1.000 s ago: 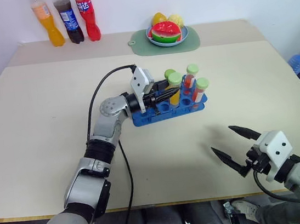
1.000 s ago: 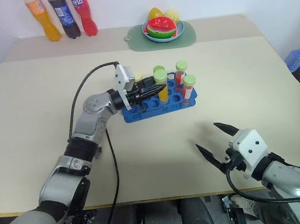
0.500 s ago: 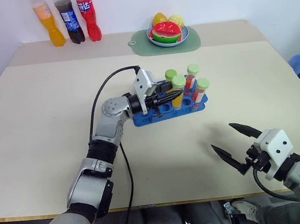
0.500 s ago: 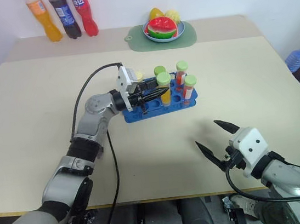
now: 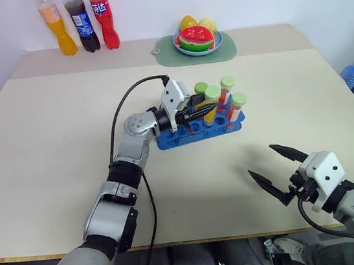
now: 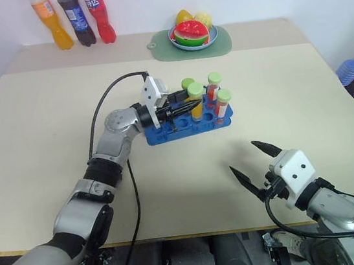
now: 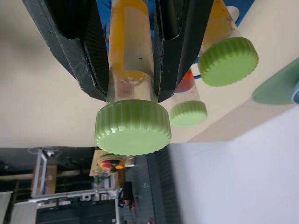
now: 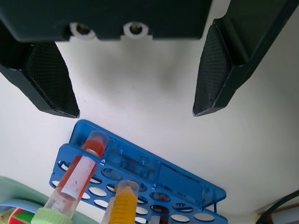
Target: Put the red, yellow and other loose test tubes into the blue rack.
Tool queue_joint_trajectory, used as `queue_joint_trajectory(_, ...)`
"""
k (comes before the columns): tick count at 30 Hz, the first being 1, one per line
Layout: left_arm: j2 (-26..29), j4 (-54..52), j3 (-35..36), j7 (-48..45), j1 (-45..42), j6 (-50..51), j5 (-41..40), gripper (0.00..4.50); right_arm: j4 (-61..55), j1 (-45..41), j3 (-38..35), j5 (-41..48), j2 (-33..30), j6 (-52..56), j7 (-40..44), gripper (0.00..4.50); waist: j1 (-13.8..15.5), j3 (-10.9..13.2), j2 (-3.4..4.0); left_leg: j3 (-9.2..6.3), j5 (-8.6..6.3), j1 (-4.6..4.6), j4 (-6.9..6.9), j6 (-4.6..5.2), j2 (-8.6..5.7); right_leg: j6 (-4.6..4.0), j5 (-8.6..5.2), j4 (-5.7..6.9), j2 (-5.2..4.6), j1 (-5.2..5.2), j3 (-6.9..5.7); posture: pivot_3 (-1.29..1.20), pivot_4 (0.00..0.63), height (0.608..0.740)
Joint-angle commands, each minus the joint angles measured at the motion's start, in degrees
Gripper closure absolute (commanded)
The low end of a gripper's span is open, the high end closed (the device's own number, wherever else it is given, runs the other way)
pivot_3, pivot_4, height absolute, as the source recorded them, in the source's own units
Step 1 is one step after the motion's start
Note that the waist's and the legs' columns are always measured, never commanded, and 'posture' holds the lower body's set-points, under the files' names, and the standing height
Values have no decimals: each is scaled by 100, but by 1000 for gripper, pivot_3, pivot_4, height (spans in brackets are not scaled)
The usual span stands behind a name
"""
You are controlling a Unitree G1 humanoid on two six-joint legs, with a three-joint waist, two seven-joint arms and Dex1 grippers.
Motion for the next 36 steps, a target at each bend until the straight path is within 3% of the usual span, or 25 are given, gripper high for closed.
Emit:
queue_joint_trajectory(1,71,-188,-60,-149,176,192,51,3718,-163,-38,-57,-11,34,-77,-40,193,0,0,0,0,0,0,0,0,0,0,0,0,0,0,0,0,150,740)
queue_joint_trajectory(11,15,-169,-42,-67,203,263,136,3718,-131,-96,-25,-8,37,-71,-34,193,-3,-1,3,-1,-1,-1,-1,1,1,6,3,-1,3,-2,0,0,150,740)
queue_joint_trajectory(13,-26,-337,37,-342,151,730,-176,2683,-135,-92,-28,-7,37,-67,-34,193,-2,-1,3,-1,-1,-1,-1,1,1,1,0,-1,3,-2,0,0,150,740)
queue_joint_trajectory(18,-87,-731,269,-143,115,716,-339,262,-155,-56,-23,-10,51,-65,-43,193,0,-1,2,-1,-1,-2,-1,1,2,0,0,-1,2,-2,0,0,150,740)
queue_joint_trajectory(26,92,-2418,872,221,129,1568,-1214,262,-44,-116,90,23,13,-69,55,193,-10,-1,3,-1,-1,-2,-2,1,4,1,0,0,3,-2,1,0,150,740)
queue_joint_trajectory(32,723,-3080,1718,2292,-414,4252,-1615,262,153,-316,206,78,-61,-74,246,193,-24,-1,4,-7,-1,0,-1,1,4,18,9,5,6,-2,1,0,150,740)
queue_joint_trajectory(36,1346,-3386,1979,3400,-788,7131,-1732,262,352,-519,325,83,-122,-96,438,193,-43,0,2,-12,-1,0,-3,1,5,23,10,6,8,-2,0,0,150,740)
